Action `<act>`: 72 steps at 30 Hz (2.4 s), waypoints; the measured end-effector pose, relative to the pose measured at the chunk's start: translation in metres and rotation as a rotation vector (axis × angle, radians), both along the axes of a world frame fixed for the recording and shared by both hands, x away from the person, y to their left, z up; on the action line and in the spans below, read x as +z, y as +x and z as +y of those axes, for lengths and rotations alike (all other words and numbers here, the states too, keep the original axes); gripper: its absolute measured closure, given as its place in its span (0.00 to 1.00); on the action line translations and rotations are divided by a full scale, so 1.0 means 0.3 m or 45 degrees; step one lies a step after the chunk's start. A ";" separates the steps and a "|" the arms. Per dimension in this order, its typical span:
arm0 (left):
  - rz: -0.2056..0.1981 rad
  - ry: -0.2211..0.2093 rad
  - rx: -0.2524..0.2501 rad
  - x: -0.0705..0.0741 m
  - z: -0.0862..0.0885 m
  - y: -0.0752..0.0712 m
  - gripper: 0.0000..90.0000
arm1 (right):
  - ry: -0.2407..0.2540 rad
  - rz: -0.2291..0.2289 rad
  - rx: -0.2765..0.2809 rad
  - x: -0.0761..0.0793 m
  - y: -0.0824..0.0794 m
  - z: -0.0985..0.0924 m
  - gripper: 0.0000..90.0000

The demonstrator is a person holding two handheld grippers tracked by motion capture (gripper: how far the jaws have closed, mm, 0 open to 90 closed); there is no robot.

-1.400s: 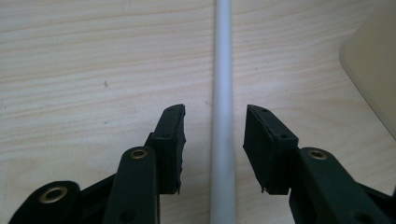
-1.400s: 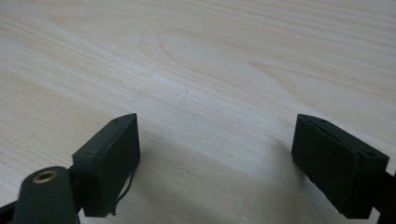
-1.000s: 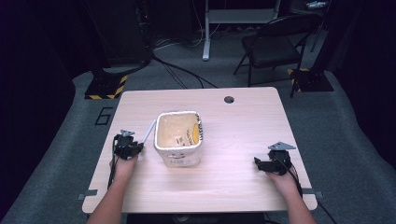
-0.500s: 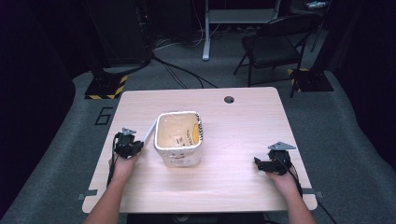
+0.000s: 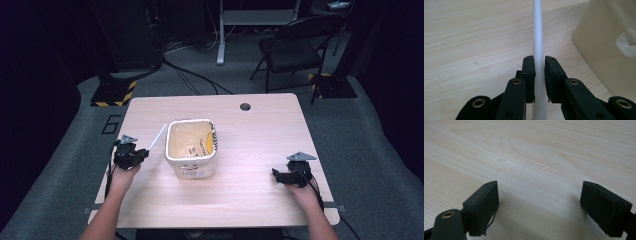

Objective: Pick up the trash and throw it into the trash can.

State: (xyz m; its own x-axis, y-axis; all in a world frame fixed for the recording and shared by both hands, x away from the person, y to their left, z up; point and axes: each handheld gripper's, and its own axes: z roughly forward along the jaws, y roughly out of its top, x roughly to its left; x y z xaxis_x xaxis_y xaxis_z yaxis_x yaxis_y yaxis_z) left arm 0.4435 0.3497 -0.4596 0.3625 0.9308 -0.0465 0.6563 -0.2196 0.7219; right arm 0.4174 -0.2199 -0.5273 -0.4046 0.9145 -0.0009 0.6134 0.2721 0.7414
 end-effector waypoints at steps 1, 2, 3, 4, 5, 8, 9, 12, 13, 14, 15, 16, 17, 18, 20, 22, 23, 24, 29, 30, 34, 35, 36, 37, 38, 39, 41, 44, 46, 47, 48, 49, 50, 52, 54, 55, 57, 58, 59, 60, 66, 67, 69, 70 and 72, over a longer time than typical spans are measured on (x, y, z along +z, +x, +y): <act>-0.004 0.001 -0.005 0.008 0.005 -0.004 0.88 | 0.000 0.000 0.000 0.000 0.000 0.000 0.16; -0.010 -0.002 -0.004 0.015 0.008 -0.008 0.88 | 0.000 0.000 0.000 0.000 0.000 0.000 0.16; -0.009 0.000 -0.003 0.023 0.011 -0.012 0.88 | 0.000 0.000 0.000 0.000 0.000 0.000 0.16; -0.012 -0.006 0.001 0.030 0.014 -0.016 0.88 | 0.000 0.000 0.000 0.000 0.000 0.000 0.16; -0.012 -0.010 -0.001 0.037 0.016 -0.019 0.88 | 0.000 0.000 0.000 0.000 0.000 0.000 0.16; -0.015 -0.012 -0.012 0.060 0.025 -0.030 0.88 | 0.000 0.000 0.000 0.000 0.000 0.000 0.16; -0.023 -0.020 -0.013 0.070 0.026 -0.034 0.87 | 0.000 0.000 0.001 0.000 0.000 0.000 0.16; -0.037 -0.025 -0.030 0.103 0.031 -0.048 0.87 | 0.005 -0.001 -0.003 0.000 0.000 0.002 0.16; -0.039 -0.029 -0.031 0.112 0.031 -0.051 0.87 | 0.005 0.000 -0.003 0.000 0.000 0.002 0.16; -0.044 -0.031 -0.037 0.120 0.032 -0.054 0.87 | 0.005 -0.001 -0.001 0.000 0.000 0.002 0.16; -0.044 -0.031 -0.037 0.120 0.032 -0.054 0.87 | 0.005 -0.001 -0.001 0.000 0.000 0.002 0.16; -0.051 -0.032 -0.038 0.129 0.033 -0.058 0.87 | 0.008 0.002 -0.004 0.000 -0.001 0.003 0.16; -0.063 -0.040 -0.046 0.145 0.035 -0.065 0.87 | 0.008 0.002 -0.004 0.000 -0.001 0.003 0.16; -0.063 -0.040 -0.046 0.145 0.035 -0.065 0.87 | 0.008 0.002 -0.004 0.000 -0.001 0.003 0.16; -0.068 -0.053 -0.053 0.159 0.036 -0.073 0.87 | 0.008 0.002 -0.004 0.000 -0.001 0.003 0.16; -0.073 -0.065 -0.071 0.175 0.037 -0.083 0.87 | 0.008 0.002 -0.004 0.000 -0.001 0.003 0.16; -0.074 -0.065 -0.086 0.188 0.036 -0.092 0.87 | 0.008 0.002 -0.003 0.000 -0.001 0.003 0.16; -0.073 -0.063 -0.094 0.194 0.035 -0.095 0.87 | 0.008 0.002 -0.003 0.000 -0.001 0.003 0.16; -0.083 -0.074 -0.108 0.213 0.030 -0.108 0.87 | 0.008 0.002 -0.003 0.000 -0.001 0.003 0.16; -0.084 -0.076 -0.118 0.222 0.027 -0.114 0.87 | 0.008 0.002 -0.003 0.000 -0.001 0.003 0.16; -0.083 -0.076 -0.140 0.237 0.019 -0.125 0.87 | 0.008 0.002 -0.004 0.000 -0.001 0.003 0.16; -0.088 -0.072 -0.144 0.242 0.015 -0.129 0.87 | 0.008 0.002 -0.004 0.000 -0.001 0.003 0.16; -0.086 -0.076 -0.153 0.249 0.011 -0.135 0.87 | 0.008 0.002 -0.003 0.000 -0.001 0.003 0.16; -0.086 -0.075 -0.158 0.253 0.008 -0.138 0.87 | 0.007 0.003 0.000 0.000 -0.001 0.003 0.16; -0.091 -0.076 -0.162 0.258 0.005 -0.143 0.87 | 0.006 0.003 0.000 0.000 -0.001 0.003 0.16; -0.087 -0.077 -0.166 0.264 0.001 -0.148 0.87 | 0.007 0.002 -0.001 0.000 -0.001 0.003 0.16; -0.088 -0.073 -0.179 0.274 -0.007 -0.155 0.87 | 0.007 0.003 0.000 0.000 -0.001 0.003 0.16; -0.085 -0.073 -0.193 0.287 -0.019 -0.165 0.87 | 0.007 0.002 -0.002 0.000 -0.001 0.003 0.16; -0.085 -0.074 -0.200 0.292 -0.028 -0.171 0.87 | 0.007 0.003 0.000 0.000 -0.002 0.003 0.16; -0.080 -0.074 -0.206 0.296 -0.037 -0.176 0.87 | 0.008 0.002 -0.003 0.000 -0.002 0.003 0.16; -0.080 -0.074 -0.206 0.296 -0.037 -0.176 0.87 | 0.008 0.002 -0.003 0.000 -0.002 0.004 0.16; -0.079 -0.074 -0.213 0.298 -0.040 -0.179 0.87 | 0.005 0.003 0.001 0.000 -0.002 0.003 0.16; -0.080 -0.074 -0.217 0.300 -0.045 -0.181 0.87 | 0.005 0.003 0.001 0.000 -0.002 0.003 0.16; -0.079 -0.071 -0.232 0.305 -0.058 -0.188 0.87 | 0.006 0.005 0.001 0.000 -0.003 0.004 0.16; -0.082 -0.070 -0.238 0.307 -0.062 -0.190 0.87 | 0.006 0.004 0.001 0.000 -0.003 0.004 0.16; -0.084 -0.072 -0.242 0.309 -0.066 -0.192 0.87 | 0.006 0.004 0.001 0.000 -0.003 0.004 0.16; -0.083 -0.062 -0.256 0.314 -0.073 -0.195 0.87 | 0.007 0.005 0.002 0.000 -0.003 0.005 0.16; -0.081 -0.064 -0.258 0.317 -0.077 -0.198 0.87 | 0.005 0.003 0.004 0.000 -0.003 0.004 0.16; -0.083 -0.062 -0.264 0.320 -0.082 -0.199 0.87 | 0.005 0.003 0.005 0.000 -0.003 0.004 0.16; -0.085 -0.059 -0.269 0.323 -0.086 -0.202 0.87 | 0.005 0.003 0.005 0.000 -0.003 0.004 0.16; -0.087 -0.049 -0.305 0.346 -0.118 -0.210 0.87 | 0.005 0.003 0.005 0.000 -0.003 0.004 0.16; -0.086 -0.052 -0.310 0.349 -0.123 -0.210 0.87 | 0.005 0.003 0.005 0.000 -0.003 0.004 0.16; -0.086 -0.053 -0.324 0.356 -0.139 -0.209 0.87 | 0.005 0.003 0.006 0.000 -0.003 0.004 0.16; -0.086 -0.053 -0.324 0.356 -0.139 -0.209 0.87 | 0.005 0.003 0.006 0.000 -0.003 0.004 0.16; -0.083 -0.056 -0.337 0.359 -0.155 -0.208 0.87 | 0.005 0.004 0.007 0.000 -0.003 0.004 0.16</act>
